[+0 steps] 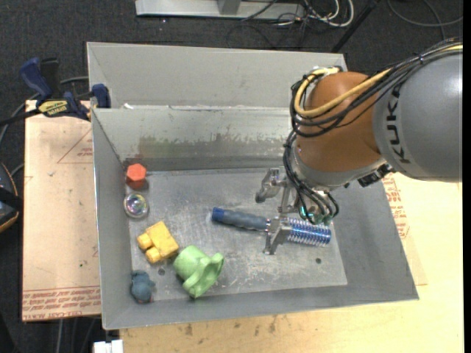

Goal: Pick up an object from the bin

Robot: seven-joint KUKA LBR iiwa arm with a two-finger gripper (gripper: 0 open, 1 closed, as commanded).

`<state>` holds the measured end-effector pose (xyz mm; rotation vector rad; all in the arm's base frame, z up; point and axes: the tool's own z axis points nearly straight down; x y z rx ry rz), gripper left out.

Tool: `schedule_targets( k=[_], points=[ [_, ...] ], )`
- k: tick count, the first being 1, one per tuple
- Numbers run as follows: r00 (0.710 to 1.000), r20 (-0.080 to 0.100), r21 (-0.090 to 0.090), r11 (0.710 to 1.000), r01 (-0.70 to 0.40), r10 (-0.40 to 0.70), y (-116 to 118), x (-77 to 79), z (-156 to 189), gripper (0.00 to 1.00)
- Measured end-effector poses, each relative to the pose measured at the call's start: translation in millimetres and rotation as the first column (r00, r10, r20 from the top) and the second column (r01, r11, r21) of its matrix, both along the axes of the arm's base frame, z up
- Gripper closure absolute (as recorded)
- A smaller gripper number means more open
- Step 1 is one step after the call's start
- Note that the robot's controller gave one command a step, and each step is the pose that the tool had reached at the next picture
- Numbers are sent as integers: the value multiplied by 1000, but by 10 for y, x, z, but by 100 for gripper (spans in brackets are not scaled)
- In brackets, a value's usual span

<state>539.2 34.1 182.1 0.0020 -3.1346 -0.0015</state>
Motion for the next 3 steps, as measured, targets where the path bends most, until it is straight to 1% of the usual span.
schedule_targets(
  k=[1,2,3],
  points=[
    [991,12,3,991,-134,134,-881,198,-1107,0],
    [991,9,1,991,-133,133,-872,210,-1085,0],
    [991,9,0,991,-132,132,-868,220,-1071,0]
  ],
)
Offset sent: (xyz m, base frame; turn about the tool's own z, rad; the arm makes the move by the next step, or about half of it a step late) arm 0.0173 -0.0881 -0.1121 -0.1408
